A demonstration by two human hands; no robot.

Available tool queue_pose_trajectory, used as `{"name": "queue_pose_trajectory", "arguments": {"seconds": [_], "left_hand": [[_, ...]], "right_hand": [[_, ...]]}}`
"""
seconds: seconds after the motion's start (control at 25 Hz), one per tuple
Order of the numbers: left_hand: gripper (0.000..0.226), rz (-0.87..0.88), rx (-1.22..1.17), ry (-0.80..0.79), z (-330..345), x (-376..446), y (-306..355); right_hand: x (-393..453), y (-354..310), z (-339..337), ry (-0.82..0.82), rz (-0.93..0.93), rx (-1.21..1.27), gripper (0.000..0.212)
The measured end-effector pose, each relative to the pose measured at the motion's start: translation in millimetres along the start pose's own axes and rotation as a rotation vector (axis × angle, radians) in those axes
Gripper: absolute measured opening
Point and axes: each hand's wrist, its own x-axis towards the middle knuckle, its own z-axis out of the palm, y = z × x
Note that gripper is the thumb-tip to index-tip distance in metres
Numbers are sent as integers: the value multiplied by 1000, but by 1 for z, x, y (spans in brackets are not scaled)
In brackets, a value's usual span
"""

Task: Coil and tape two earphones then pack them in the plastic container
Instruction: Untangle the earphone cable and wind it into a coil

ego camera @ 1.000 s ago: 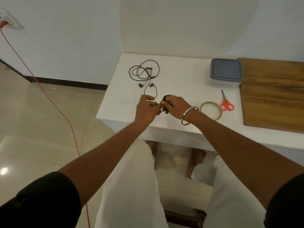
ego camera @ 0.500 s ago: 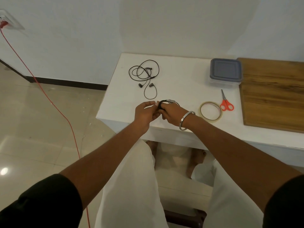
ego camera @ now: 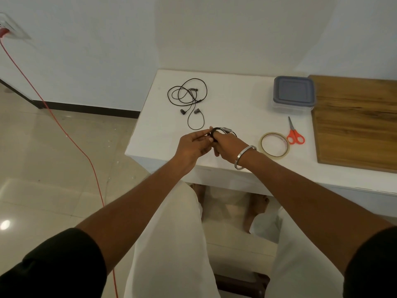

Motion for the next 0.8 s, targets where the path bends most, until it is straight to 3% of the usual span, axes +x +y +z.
{"name": "queue_pose_trajectory", "arguments": {"seconds": [0.2,0.4,0.52,0.8], "left_hand": [[40,-6,68,28,6,1,-1],[43,-23,158,105,11,2,-2],[46,-53,137,121,10,2,-2],[41,-97,94,91,6,-1,-2]], "right_hand": [[5,6,4,-15,16,-54,21],[5,8,5,-12,2,40,1],[3,7,4,-13,-2,52,11],[-3,4,4,-37,-31,126,11]]}}
